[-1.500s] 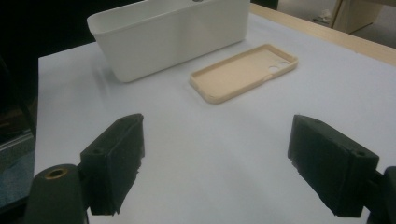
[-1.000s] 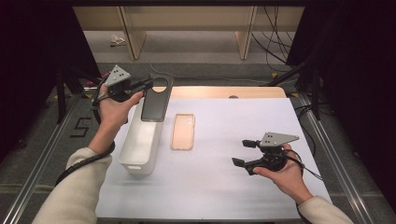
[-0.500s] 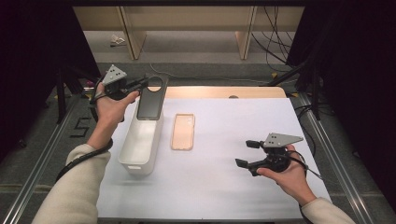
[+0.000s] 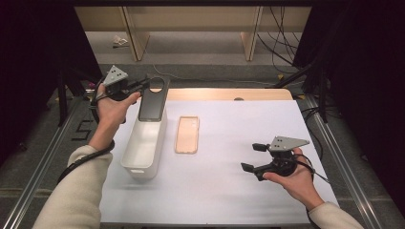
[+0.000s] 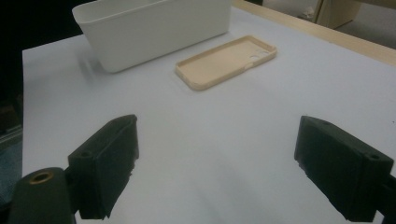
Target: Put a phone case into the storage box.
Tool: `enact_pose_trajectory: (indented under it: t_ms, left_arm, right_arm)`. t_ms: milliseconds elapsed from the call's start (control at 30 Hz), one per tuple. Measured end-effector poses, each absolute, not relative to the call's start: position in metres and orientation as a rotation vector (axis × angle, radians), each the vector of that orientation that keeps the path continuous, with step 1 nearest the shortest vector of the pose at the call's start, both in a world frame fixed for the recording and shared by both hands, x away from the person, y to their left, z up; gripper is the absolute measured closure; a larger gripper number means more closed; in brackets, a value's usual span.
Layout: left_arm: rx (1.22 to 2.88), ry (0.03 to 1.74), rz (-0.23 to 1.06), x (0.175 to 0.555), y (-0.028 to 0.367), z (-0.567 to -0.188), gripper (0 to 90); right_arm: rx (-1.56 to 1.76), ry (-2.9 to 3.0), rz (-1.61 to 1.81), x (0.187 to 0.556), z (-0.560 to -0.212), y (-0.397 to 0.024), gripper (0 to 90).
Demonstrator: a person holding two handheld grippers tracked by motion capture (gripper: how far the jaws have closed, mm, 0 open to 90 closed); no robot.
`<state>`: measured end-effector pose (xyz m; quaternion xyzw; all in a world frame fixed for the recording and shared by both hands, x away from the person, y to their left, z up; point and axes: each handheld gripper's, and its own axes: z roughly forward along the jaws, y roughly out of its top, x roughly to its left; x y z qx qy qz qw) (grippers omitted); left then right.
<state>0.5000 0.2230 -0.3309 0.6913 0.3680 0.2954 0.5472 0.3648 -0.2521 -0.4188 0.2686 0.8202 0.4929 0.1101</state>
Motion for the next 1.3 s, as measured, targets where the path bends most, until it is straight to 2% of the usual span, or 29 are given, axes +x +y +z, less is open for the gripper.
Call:
enact_pose_trajectory:
  t_ms: [1300]
  left_arm:
    - [1.694,0.916,0.709,0.523,0.231,-0.351,81.1]
  right_arm:
    - [0.796,2.404,1.464,0.365,-0.419,-0.254,14.9]
